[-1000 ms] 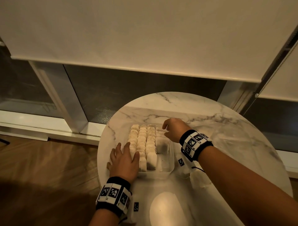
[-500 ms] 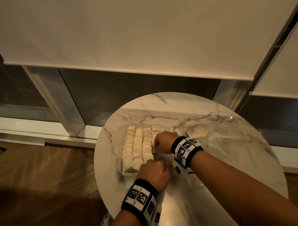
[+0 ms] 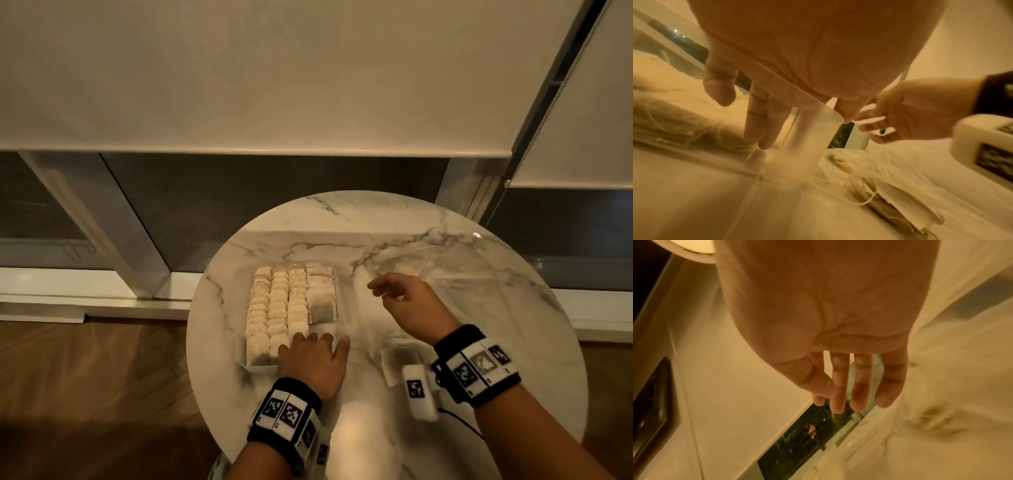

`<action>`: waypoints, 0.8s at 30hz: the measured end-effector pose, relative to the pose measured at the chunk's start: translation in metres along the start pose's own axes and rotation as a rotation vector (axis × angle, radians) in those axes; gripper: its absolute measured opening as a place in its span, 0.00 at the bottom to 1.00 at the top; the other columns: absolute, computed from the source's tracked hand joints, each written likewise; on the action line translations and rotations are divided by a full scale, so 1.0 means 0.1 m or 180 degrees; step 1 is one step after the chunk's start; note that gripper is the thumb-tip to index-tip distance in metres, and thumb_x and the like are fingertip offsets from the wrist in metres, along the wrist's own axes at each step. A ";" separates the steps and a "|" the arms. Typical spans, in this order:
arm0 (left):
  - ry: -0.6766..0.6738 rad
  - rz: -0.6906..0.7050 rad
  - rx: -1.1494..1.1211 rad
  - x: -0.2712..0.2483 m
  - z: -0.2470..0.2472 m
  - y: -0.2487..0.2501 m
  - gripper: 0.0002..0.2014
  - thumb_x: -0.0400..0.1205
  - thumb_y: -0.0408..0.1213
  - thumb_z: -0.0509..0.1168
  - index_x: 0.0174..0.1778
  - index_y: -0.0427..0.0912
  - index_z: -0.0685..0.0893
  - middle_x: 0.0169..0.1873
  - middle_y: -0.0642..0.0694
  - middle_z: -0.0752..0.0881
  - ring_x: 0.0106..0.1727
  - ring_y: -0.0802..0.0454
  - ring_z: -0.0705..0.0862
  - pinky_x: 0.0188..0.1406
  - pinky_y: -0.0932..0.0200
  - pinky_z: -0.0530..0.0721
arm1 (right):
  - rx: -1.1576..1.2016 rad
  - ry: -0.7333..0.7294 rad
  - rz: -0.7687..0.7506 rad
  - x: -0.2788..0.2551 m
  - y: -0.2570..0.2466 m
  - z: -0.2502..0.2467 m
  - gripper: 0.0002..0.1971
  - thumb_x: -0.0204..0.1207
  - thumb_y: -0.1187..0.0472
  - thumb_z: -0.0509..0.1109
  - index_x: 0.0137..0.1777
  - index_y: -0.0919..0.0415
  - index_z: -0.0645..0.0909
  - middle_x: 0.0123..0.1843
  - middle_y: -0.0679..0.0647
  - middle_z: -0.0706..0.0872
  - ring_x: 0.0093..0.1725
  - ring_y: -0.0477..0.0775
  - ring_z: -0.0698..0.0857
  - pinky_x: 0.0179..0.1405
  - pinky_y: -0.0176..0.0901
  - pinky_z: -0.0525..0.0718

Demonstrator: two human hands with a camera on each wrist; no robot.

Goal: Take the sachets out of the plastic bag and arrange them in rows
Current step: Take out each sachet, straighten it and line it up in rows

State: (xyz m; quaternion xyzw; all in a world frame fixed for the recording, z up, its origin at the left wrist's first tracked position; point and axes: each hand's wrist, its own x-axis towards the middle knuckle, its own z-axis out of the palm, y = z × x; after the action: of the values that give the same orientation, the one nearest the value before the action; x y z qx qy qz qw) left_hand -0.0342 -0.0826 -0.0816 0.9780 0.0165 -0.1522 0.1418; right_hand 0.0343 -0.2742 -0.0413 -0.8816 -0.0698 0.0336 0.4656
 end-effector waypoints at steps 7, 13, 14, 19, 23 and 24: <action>0.0208 -0.0025 -0.0253 -0.04 -0.06 0.02 0.26 0.87 0.61 0.47 0.74 0.54 0.76 0.75 0.50 0.77 0.73 0.43 0.72 0.71 0.41 0.69 | 0.0311 -0.0004 0.0550 -0.57 0.45 -0.24 0.15 0.77 0.72 0.68 0.52 0.51 0.88 0.48 0.50 0.91 0.49 0.50 0.90 0.43 0.39 0.86; 0.0920 0.0185 -0.0147 -0.07 -0.14 0.11 0.22 0.84 0.57 0.56 0.73 0.56 0.76 0.70 0.50 0.79 0.70 0.45 0.73 0.67 0.46 0.74 | -0.1081 -0.0406 0.0604 -0.70 0.51 -0.23 0.11 0.73 0.65 0.73 0.49 0.47 0.88 0.44 0.43 0.87 0.40 0.38 0.84 0.31 0.22 0.75; 0.1050 0.0267 -0.0115 -0.09 -0.15 0.15 0.21 0.84 0.57 0.58 0.72 0.57 0.76 0.70 0.51 0.78 0.70 0.47 0.73 0.67 0.47 0.74 | -0.1248 -0.0484 0.0607 -0.71 0.50 -0.23 0.11 0.72 0.64 0.73 0.47 0.46 0.87 0.44 0.43 0.87 0.41 0.39 0.83 0.30 0.23 0.73; 0.0929 0.0498 -0.0112 -0.13 -0.07 0.24 0.20 0.83 0.54 0.61 0.71 0.59 0.76 0.70 0.54 0.76 0.72 0.50 0.72 0.68 0.49 0.74 | -0.1654 -0.0744 0.0329 -0.74 0.48 -0.18 0.15 0.65 0.63 0.77 0.47 0.43 0.83 0.52 0.43 0.76 0.50 0.47 0.80 0.45 0.37 0.81; 0.0702 0.0541 -0.0456 -0.10 0.05 0.20 0.19 0.84 0.45 0.64 0.72 0.54 0.77 0.71 0.51 0.76 0.73 0.50 0.73 0.71 0.49 0.75 | -0.1902 -0.0856 0.0069 -0.80 0.46 -0.07 0.17 0.69 0.61 0.75 0.55 0.43 0.80 0.56 0.45 0.73 0.59 0.52 0.75 0.54 0.49 0.82; 0.0696 0.0567 -0.0574 -0.10 0.07 0.20 0.19 0.84 0.43 0.64 0.72 0.52 0.77 0.71 0.50 0.76 0.73 0.50 0.74 0.72 0.50 0.74 | -0.1935 -0.0831 0.0011 -0.81 0.46 -0.04 0.16 0.70 0.61 0.74 0.56 0.43 0.80 0.56 0.45 0.72 0.59 0.53 0.74 0.54 0.48 0.81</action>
State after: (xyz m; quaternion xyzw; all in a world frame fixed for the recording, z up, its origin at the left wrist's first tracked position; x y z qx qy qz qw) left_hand -0.0439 -0.1034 -0.0796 0.9697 -0.0413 -0.0295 0.2392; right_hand -0.0409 -0.3157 -0.0775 -0.9686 -0.1342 0.1247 0.1682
